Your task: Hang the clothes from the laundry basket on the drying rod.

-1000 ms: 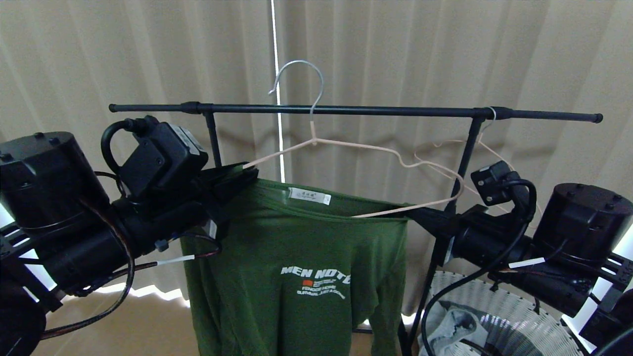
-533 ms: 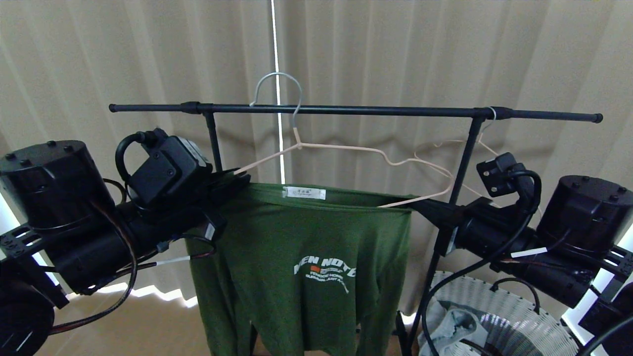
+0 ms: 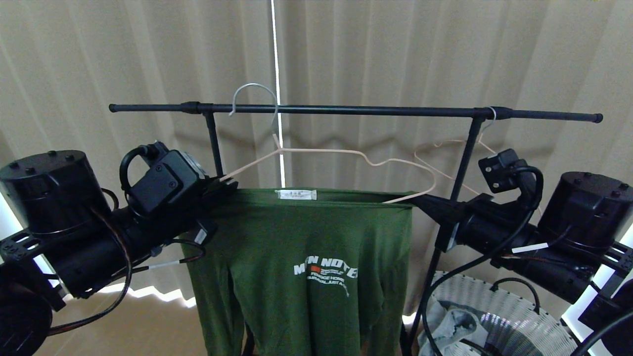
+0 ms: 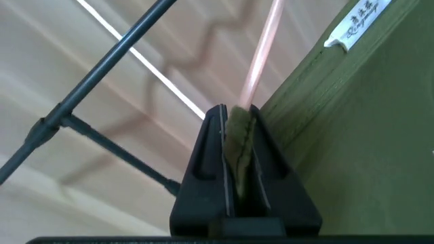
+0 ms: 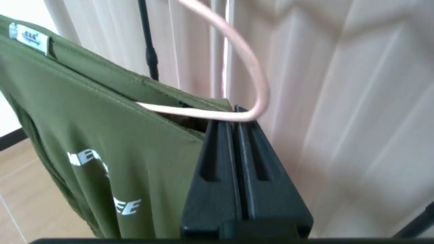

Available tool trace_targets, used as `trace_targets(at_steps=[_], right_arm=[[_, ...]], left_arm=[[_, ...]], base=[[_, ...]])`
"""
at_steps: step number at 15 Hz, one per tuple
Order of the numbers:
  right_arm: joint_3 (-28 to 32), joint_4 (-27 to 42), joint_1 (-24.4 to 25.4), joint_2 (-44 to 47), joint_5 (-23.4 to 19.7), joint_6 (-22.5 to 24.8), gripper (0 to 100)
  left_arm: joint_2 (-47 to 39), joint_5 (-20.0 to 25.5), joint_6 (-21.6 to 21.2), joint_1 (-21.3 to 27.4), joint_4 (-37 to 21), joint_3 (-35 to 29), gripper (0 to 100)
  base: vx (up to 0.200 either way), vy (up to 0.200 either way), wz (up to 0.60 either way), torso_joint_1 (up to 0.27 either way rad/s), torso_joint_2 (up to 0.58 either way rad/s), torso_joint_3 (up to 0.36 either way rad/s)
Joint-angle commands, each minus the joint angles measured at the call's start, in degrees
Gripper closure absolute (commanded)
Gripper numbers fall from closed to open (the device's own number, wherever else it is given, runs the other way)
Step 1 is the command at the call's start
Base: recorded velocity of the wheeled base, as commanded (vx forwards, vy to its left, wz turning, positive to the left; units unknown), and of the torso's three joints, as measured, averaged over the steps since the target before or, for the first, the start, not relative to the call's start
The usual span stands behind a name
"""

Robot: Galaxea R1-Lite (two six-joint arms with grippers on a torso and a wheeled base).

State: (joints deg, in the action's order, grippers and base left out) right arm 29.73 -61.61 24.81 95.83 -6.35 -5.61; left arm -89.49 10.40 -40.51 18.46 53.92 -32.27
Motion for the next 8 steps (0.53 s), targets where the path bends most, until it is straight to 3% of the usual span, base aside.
trace_targets(at_steps=[1,8], right_arm=[[0.7,0.0,0.0,0.0,0.3,0.0,100],[2.5,0.4,-1.6,0.6,0.4,0.2,100]], left_arm=[[-0.2,-0.3,-0.6,-1.7,0.0,0.5,100],[-0.2,-0.3,-0.6,-1.9,0.0,2.1,100]], base=[[0.000,0.000,0.00,0.000,0.00,0.000],[0.000,0.000,0.00,0.000,0.00,0.000]])
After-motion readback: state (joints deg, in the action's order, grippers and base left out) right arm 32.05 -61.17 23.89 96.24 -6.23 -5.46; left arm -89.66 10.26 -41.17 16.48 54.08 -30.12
